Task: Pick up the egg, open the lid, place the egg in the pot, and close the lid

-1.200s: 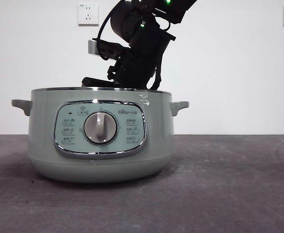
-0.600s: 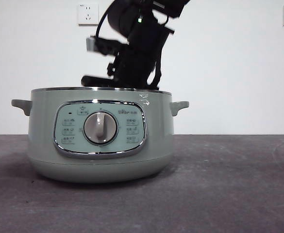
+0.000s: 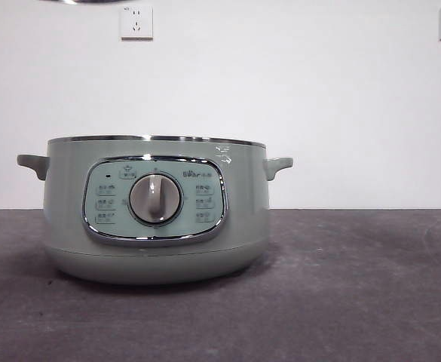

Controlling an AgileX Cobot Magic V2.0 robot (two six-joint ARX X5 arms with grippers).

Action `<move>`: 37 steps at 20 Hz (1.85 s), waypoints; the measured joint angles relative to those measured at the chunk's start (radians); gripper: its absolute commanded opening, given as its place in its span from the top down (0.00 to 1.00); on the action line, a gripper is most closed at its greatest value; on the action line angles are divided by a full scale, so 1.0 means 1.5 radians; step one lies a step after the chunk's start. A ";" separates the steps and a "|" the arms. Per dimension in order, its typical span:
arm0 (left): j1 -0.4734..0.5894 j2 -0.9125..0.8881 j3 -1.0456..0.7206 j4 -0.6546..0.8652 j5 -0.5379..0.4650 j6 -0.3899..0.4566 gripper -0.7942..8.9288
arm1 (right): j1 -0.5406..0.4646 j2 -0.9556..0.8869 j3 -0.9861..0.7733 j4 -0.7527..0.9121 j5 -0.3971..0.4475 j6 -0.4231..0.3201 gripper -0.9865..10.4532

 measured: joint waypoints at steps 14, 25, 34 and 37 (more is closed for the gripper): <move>0.000 0.288 0.000 0.149 0.063 0.014 0.93 | 0.001 -0.264 0.002 -0.096 0.000 0.005 0.47; 0.000 0.339 0.000 0.169 0.063 0.014 0.93 | 0.001 -0.263 0.002 -0.098 0.000 0.005 0.47; -0.001 0.339 0.000 0.179 0.075 0.014 0.93 | 0.001 -0.263 0.002 -0.099 0.000 0.005 0.47; -0.001 0.340 0.000 0.179 0.075 0.014 0.93 | 0.001 -0.263 0.002 -0.099 0.000 0.005 0.47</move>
